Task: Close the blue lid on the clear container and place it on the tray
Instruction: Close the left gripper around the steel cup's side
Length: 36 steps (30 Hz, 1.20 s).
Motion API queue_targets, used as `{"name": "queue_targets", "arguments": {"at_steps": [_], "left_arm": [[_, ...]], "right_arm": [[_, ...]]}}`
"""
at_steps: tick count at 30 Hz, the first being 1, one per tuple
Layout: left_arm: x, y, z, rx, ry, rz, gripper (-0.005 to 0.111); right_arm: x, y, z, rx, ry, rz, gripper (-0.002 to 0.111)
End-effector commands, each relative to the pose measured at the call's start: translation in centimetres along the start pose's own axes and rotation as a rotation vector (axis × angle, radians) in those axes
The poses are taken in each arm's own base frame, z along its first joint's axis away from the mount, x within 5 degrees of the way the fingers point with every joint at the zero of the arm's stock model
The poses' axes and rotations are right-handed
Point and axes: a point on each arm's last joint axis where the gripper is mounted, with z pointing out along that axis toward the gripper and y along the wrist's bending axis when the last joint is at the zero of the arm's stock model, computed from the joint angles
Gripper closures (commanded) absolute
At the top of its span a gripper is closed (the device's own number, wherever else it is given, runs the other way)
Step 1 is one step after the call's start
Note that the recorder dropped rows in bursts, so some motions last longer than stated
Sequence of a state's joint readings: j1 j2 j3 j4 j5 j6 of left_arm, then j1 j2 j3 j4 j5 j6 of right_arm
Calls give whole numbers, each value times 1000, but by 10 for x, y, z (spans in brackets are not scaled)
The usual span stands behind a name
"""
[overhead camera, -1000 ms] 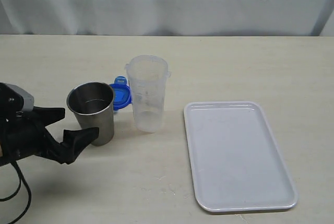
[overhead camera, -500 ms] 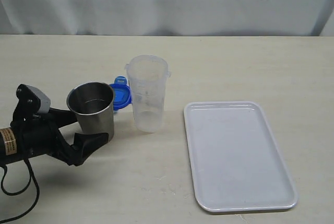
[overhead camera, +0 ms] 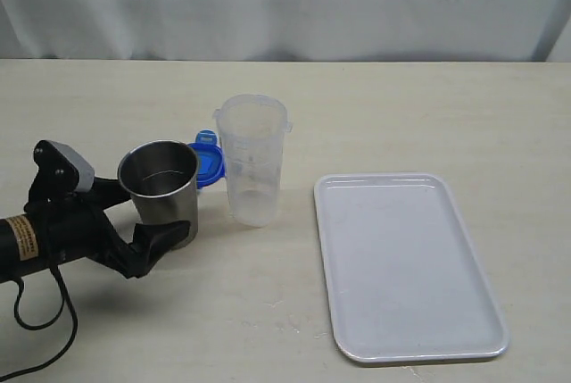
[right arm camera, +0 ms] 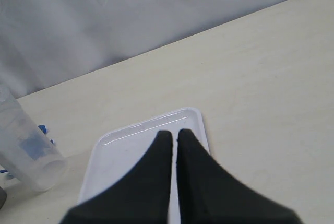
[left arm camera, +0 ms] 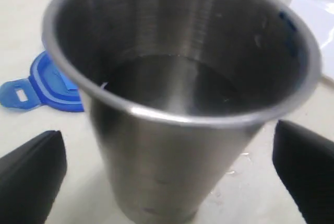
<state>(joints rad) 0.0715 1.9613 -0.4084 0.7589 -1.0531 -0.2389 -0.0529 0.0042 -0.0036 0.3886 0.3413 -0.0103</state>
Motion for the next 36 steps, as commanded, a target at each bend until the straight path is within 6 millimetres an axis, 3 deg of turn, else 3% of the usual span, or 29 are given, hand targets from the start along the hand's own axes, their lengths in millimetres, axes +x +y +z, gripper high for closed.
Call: {"name": "queue_targets", "arguments": {"at_steps": [1,9,19,22,36], "left_arm": [[-7,2,4,7,-49,13,2],[-4,3,9,30,-56,10,2],[-3,14,29,80,-70,41,2],[5,16,36,92,-55,28,2],[7,17,38,100,-34,40,2]], "right_arm": [[1,0,0,2,0,2,104],[1,0,0,2,0,2,104],[1,0,0,2,0,2,104],[1,0,0,2,0,2,104],[1,0,0,2,0,2,104]]}}
